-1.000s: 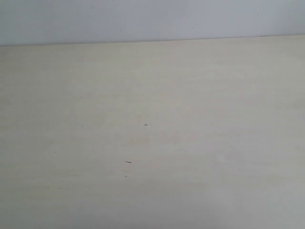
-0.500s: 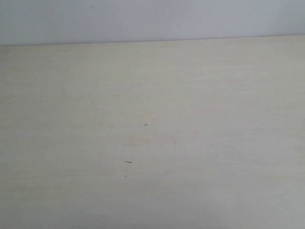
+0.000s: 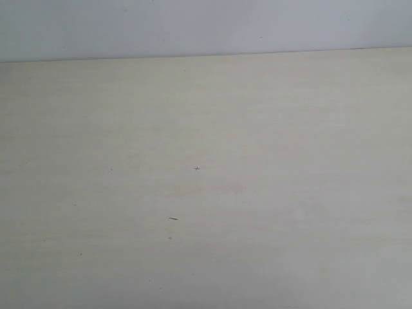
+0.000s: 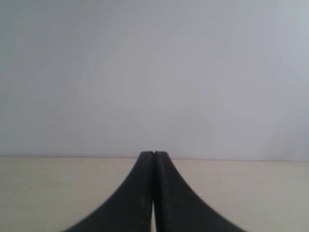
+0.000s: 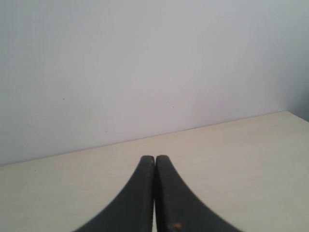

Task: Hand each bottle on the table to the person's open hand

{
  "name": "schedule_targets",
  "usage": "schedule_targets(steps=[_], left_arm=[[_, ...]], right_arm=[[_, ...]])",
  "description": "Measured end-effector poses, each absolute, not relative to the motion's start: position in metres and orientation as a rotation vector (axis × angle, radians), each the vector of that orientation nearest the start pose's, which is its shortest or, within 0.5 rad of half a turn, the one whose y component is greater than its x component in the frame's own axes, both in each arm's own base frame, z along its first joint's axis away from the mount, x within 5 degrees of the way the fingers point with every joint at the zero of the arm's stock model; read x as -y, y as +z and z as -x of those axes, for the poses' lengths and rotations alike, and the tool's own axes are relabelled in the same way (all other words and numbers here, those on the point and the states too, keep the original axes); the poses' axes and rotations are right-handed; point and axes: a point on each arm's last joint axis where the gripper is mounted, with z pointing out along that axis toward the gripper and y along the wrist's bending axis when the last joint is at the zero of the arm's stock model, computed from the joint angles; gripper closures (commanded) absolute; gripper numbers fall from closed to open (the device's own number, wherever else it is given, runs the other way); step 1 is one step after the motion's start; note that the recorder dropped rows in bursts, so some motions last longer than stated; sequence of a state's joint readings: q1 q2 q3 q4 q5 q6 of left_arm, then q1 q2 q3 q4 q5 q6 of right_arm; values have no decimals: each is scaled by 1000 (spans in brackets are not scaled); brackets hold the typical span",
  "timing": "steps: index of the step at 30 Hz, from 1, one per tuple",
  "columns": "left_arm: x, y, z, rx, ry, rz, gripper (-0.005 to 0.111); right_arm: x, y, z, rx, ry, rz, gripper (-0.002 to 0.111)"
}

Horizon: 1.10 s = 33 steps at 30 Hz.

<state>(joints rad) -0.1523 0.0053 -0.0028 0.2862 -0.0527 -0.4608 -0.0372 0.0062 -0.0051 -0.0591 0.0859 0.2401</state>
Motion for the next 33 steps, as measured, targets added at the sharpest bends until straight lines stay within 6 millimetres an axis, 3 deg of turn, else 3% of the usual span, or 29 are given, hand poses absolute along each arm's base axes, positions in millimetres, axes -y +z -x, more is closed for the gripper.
schedule_targets(steps=[12, 33], left_arm=[[8, 217, -56, -1463, -356, 100, 106], [6, 211, -56, -1515, -243, 75, 106]], right_arm=[[3, 207, -57, -1562, 109, -175, 108], [3, 207, -57, -1562, 109, -175, 108]])
